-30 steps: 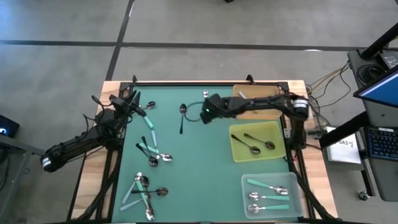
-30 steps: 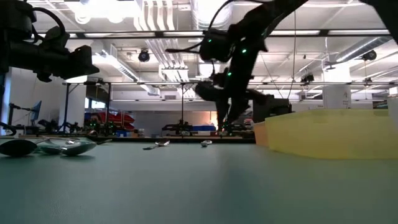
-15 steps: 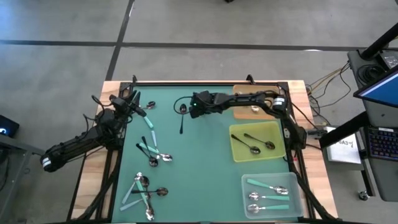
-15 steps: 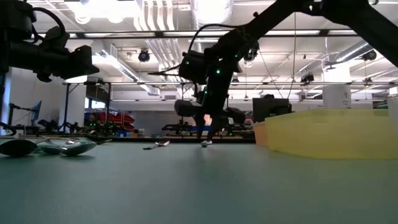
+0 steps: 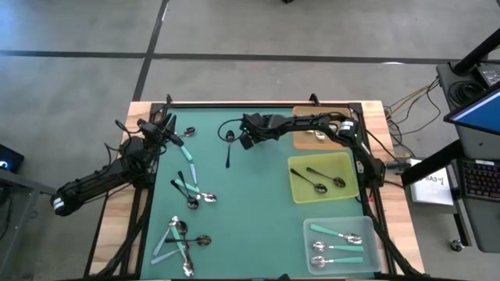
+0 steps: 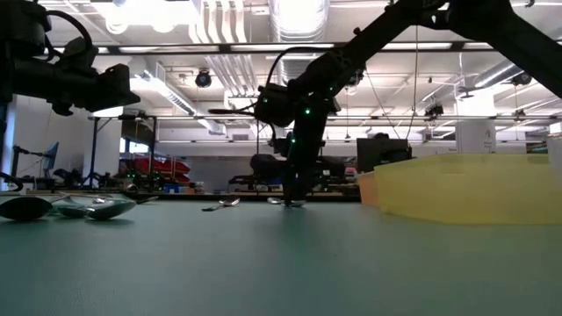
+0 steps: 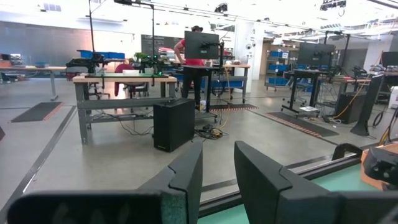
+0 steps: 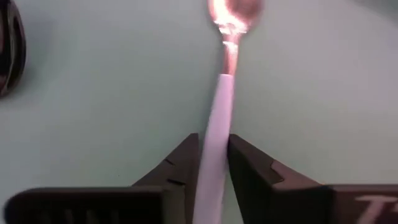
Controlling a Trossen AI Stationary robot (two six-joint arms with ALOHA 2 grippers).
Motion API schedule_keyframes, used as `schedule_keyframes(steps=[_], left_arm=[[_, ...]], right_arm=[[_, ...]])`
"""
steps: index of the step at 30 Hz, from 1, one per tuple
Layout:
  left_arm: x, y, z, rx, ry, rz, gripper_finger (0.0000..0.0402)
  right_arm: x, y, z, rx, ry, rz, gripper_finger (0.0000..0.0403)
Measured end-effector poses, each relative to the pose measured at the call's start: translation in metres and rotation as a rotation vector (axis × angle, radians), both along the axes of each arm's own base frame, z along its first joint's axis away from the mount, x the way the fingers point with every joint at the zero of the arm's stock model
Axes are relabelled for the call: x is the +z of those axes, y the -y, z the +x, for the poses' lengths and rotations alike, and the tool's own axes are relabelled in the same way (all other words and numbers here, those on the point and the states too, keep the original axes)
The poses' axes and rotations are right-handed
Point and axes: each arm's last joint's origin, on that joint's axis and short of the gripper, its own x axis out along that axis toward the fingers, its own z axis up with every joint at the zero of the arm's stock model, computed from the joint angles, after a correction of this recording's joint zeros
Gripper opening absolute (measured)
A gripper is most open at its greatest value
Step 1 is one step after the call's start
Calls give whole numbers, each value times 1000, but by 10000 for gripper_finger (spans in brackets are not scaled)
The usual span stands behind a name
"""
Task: Sort silverware by color (type)
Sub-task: Put the blue spoon into the orange bin
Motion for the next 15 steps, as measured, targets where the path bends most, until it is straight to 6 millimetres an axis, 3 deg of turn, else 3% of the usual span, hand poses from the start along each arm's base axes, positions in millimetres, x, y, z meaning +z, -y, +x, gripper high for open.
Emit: schedule_keyframes(steps=[4,9,11,15], left_arm=[[0,0,0,0,0,0,77],[0,0,0,0,0,0,77],[0,0,0,0,0,0,77],[0,0,0,0,0,0,77]], right_arm=[[2,-1,-2,53,-36,-2,28],[21,-2,-11,150,-93,22,28],[40,-3,-19,180,-125,24,28],[97,-6,-43,251,-134,-26,28]])
